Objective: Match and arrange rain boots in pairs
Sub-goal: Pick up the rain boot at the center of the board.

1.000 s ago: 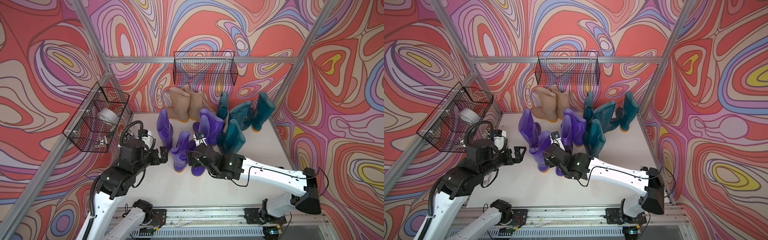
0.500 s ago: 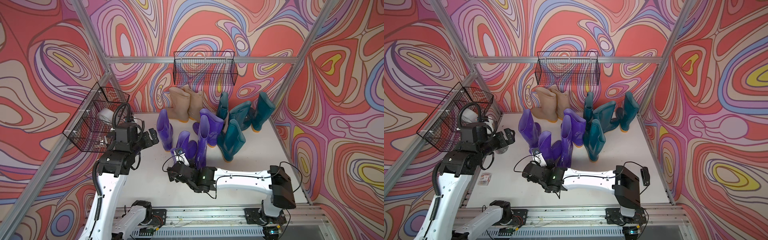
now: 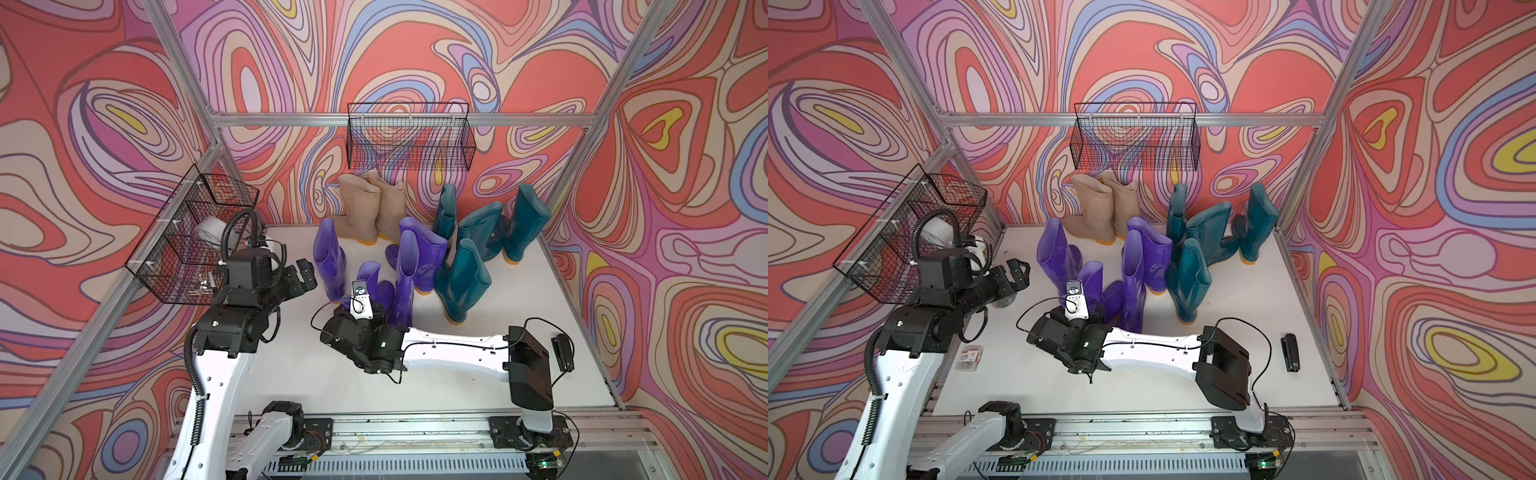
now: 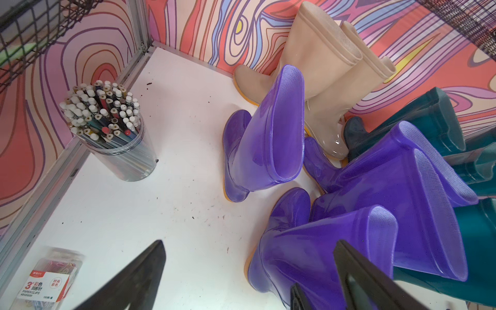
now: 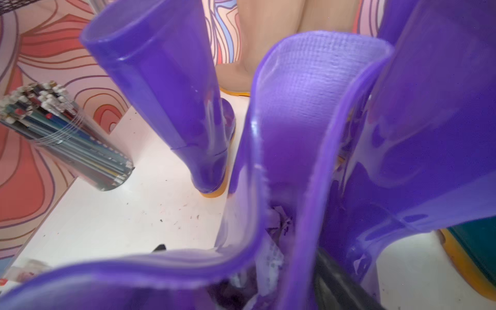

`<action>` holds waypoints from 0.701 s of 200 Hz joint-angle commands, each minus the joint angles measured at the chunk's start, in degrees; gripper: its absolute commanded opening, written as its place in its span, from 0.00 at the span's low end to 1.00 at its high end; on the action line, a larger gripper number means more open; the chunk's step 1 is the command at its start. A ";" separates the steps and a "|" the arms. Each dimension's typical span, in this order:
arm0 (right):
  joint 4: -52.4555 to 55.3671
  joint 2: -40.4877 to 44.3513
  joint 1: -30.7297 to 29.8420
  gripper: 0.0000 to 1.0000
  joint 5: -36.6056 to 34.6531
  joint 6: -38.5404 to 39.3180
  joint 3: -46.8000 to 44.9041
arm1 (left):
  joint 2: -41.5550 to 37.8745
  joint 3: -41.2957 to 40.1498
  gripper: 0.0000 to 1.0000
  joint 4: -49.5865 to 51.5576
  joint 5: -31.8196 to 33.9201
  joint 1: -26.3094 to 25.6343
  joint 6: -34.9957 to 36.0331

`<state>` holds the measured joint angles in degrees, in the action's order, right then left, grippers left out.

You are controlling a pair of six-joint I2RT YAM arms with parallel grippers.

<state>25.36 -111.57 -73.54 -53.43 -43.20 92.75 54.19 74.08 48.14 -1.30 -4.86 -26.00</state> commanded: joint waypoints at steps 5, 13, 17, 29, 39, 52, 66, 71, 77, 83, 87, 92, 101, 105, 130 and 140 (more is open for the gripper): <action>-6.45 4.04 0.24 0.54 -0.81 7.08 -2.64 | -0.06 -0.86 1.00 -1.35 -1.06 0.47 -0.55; -7.56 4.44 0.32 0.46 -0.22 9.24 -2.76 | -0.10 -0.96 1.00 -1.49 -1.16 0.47 -0.54; -7.73 4.60 0.28 0.43 0.04 10.33 -2.62 | -0.10 -0.96 1.00 -1.56 -1.28 0.47 -0.54; -8.66 5.08 0.35 0.34 1.45 14.06 -2.55 | -0.14 -1.09 1.00 -1.72 -1.46 0.50 -0.46; -8.99 5.50 0.51 0.26 2.68 16.63 -2.49 | -0.39 -1.26 1.00 -1.93 -1.60 0.56 -0.43; -12.04 6.98 0.96 0.19 7.27 21.46 -3.67 | -0.54 -1.48 1.00 -2.09 -1.77 0.56 -0.37; -15.68 9.02 1.35 0.16 14.66 26.45 -5.87 | -0.76 -1.75 1.00 -2.34 -1.78 0.56 -0.28; -17.14 9.66 1.38 0.15 16.67 27.37 -6.56 | -0.92 -1.82 1.00 -2.41 -1.92 0.58 -0.28; -17.85 9.72 1.41 0.14 19.08 28.56 -6.92 | -1.11 -2.05 1.00 -2.73 -2.15 0.56 -0.18; -17.98 11.35 1.38 0.14 22.02 30.02 -6.92 | -1.17 -2.25 1.00 -3.02 -2.29 0.60 -0.12; -17.45 11.45 1.44 0.13 22.30 30.18 -6.84 | -1.24 -2.40 1.00 -3.31 -2.44 0.56 -0.08; -16.18 11.56 1.41 0.12 22.09 29.76 -6.64 | -1.29 -2.53 1.00 -3.37 -2.61 0.53 -0.19; -15.15 12.08 1.42 0.11 22.56 30.34 -7.48 | -1.32 -2.76 1.00 -3.70 -3.21 0.56 -0.28; -15.26 12.63 1.43 0.11 22.49 30.38 -8.42 | -1.36 -2.85 1.00 -3.75 -3.43 0.55 -0.28; -14.64 16.51 3.04 0.07 19.76 19.86 -15.18 | -1.03 -3.28 1.00 -4.15 -4.23 0.55 -0.28; -15.06 17.08 3.08 0.07 18.27 17.45 -16.76 | -0.93 -3.52 1.00 -4.47 -4.59 0.57 -0.58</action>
<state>13.23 -98.17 -71.55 -33.87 -19.22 79.70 53.52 71.40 45.32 -4.49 -4.75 -25.98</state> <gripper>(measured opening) 0.074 0.998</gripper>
